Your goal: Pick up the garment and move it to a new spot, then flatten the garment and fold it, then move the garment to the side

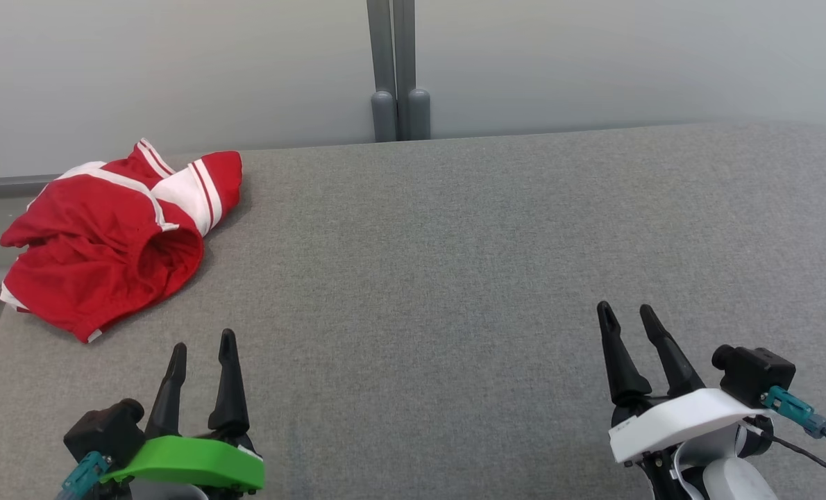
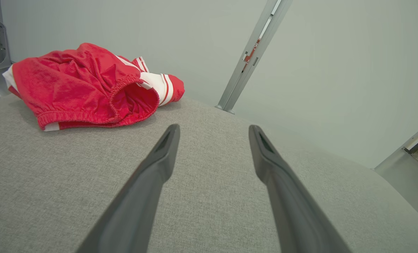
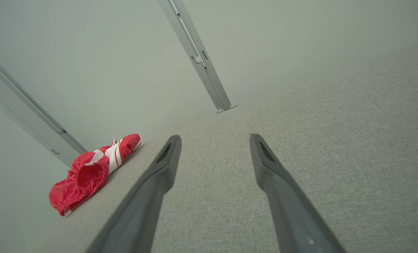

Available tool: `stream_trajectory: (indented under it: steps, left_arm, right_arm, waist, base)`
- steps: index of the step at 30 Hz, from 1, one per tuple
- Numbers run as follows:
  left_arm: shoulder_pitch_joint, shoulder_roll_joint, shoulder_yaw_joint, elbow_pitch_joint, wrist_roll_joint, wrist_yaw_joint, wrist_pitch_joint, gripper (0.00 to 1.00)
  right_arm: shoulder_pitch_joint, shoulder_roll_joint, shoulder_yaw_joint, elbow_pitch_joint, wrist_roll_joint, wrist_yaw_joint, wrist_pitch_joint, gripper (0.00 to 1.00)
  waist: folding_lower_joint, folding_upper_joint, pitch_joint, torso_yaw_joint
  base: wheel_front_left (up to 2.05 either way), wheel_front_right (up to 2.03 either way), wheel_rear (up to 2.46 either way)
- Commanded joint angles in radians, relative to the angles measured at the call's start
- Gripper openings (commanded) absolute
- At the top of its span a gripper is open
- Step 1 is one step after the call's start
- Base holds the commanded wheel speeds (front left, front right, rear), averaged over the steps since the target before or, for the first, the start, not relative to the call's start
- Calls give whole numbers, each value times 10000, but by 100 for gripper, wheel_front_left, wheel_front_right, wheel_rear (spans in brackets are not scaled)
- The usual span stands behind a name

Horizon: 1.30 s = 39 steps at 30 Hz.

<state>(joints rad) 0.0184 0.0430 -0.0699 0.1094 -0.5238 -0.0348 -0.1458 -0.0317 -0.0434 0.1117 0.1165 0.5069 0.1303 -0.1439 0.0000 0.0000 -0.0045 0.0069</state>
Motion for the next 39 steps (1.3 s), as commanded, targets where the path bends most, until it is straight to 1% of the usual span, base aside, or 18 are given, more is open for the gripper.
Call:
stream_trajectory:
  steps: [1,18,39]
  left_arm:
    - [54,83,-37,-93,367,29,-104,100]
    - [237,110,-117,132,2069,98,-517,100]
    - [369,105,113,355,3396,327,-940,100]
  right_arm:
    - [0,-52,52,-88,-347,3,-130,100]
    - [85,-66,282,-236,-2194,5,-534,100]
    - [154,-78,526,-303,-3974,6,-962,100]
  waist:
    - [0,0,-1,0]
    - [0,0,-45,-19]
    - [0,0,-61,-3]
  base:
    - [0,0,0]
    - [0,0,0]
    - [0,0,0]
